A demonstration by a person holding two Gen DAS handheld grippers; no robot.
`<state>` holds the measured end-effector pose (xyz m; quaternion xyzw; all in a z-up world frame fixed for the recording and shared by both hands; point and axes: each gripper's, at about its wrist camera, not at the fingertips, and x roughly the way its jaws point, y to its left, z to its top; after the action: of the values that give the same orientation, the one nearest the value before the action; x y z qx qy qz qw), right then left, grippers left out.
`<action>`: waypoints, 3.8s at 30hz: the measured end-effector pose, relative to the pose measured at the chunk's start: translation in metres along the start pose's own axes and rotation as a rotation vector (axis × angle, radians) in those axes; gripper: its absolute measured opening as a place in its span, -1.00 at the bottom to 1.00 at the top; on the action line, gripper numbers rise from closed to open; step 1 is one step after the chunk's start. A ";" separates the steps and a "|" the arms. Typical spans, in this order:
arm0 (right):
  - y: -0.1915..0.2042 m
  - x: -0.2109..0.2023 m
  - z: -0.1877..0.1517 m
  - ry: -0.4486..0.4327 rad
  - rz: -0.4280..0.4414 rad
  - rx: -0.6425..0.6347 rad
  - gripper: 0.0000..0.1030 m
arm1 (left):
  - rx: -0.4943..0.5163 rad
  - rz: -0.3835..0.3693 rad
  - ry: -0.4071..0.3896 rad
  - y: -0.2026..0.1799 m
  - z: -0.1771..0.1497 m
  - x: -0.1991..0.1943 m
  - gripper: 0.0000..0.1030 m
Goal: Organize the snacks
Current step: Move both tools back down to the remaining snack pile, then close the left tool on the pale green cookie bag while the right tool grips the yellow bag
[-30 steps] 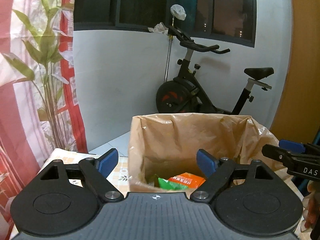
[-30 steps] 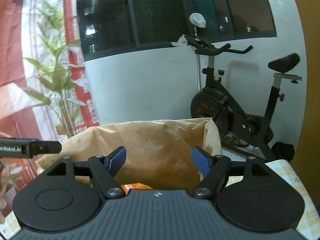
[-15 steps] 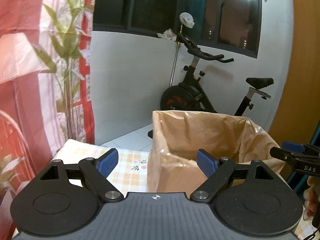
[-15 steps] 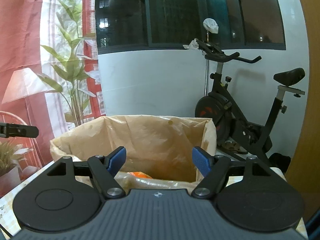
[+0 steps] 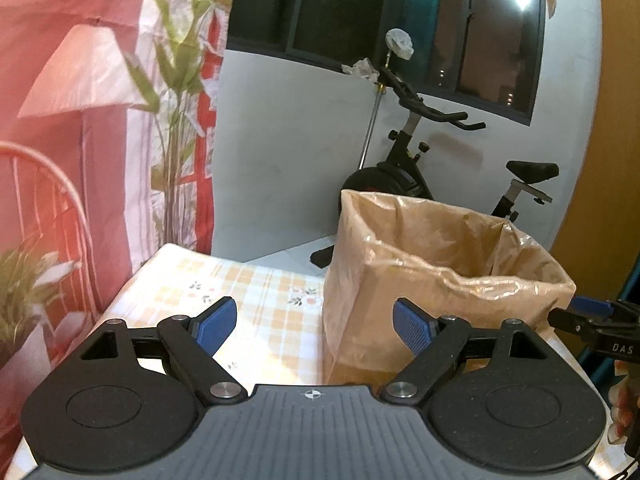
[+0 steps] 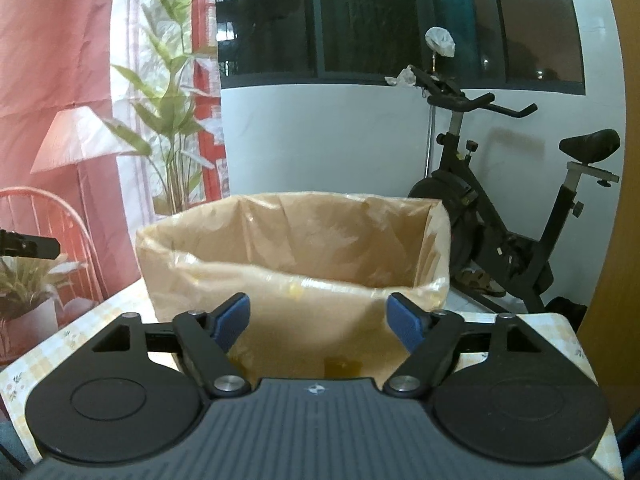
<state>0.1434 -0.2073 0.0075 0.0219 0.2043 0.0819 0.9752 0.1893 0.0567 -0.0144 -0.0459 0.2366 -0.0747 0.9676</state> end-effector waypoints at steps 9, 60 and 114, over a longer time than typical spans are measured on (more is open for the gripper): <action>0.007 -0.008 -0.025 0.011 0.015 0.001 0.58 | -0.020 0.002 0.006 0.000 -0.032 -0.004 0.69; 0.001 -0.003 -0.148 0.135 -0.138 -0.097 0.55 | -0.018 0.024 0.138 -0.024 -0.114 0.020 0.69; 0.008 -0.014 -0.171 0.038 -0.144 -0.117 0.51 | -0.143 -0.088 0.107 -0.007 -0.138 0.037 0.20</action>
<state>0.0615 -0.2005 -0.1427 -0.0515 0.2184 0.0238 0.9742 0.1565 0.0363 -0.1516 -0.1212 0.2903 -0.1025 0.9437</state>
